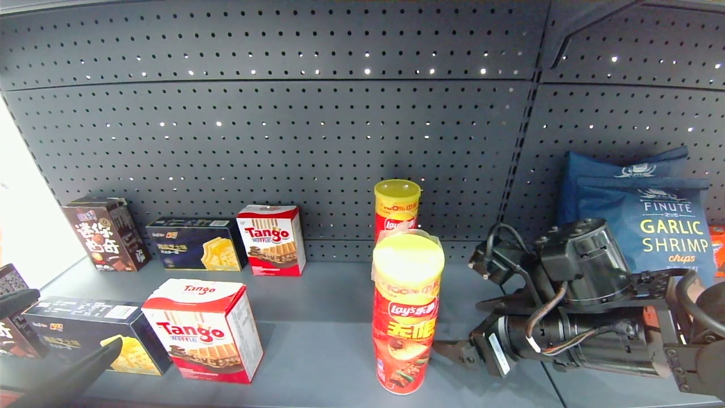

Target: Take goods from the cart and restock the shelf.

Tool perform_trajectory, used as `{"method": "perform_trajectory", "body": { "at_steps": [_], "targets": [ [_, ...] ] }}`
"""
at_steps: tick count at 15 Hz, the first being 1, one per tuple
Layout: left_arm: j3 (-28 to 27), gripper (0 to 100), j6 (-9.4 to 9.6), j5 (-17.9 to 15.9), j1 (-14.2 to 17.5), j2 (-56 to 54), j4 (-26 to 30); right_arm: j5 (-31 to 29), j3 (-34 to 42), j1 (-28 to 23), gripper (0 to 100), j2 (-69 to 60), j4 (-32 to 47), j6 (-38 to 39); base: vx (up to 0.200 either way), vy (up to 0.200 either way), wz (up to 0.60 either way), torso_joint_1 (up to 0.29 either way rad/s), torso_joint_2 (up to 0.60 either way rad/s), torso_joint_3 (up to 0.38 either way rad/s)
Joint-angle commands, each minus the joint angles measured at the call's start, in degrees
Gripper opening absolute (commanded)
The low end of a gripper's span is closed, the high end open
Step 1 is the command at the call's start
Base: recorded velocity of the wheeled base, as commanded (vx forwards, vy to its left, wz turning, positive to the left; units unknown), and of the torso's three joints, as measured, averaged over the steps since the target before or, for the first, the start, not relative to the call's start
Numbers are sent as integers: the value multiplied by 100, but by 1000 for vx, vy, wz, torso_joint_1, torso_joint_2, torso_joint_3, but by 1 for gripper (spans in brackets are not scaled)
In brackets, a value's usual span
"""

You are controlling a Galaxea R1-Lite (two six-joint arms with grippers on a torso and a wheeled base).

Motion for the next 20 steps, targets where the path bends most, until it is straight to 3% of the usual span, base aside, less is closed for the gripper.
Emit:
{"method": "perform_trajectory", "body": {
  "at_steps": [1,12,16,20],
  "targets": [
    [5,100,1,0,-1,-3,-4,1,9,19,100,-17,5,1,0,0,0,0,0,0],
    [66,100,-8,9,-1,-135,22,-8,264,81,100,-236,-4,1,0,0,0,0,0,0],
    [66,100,-8,9,-1,-197,13,-25,431,-394,100,-984,-4,72,0,0,0,0,0,0],
    [312,100,-8,18,8,-698,57,-219,606,-1299,100,-2372,5,248,0,0,0,0,0,0]
  ]
}}
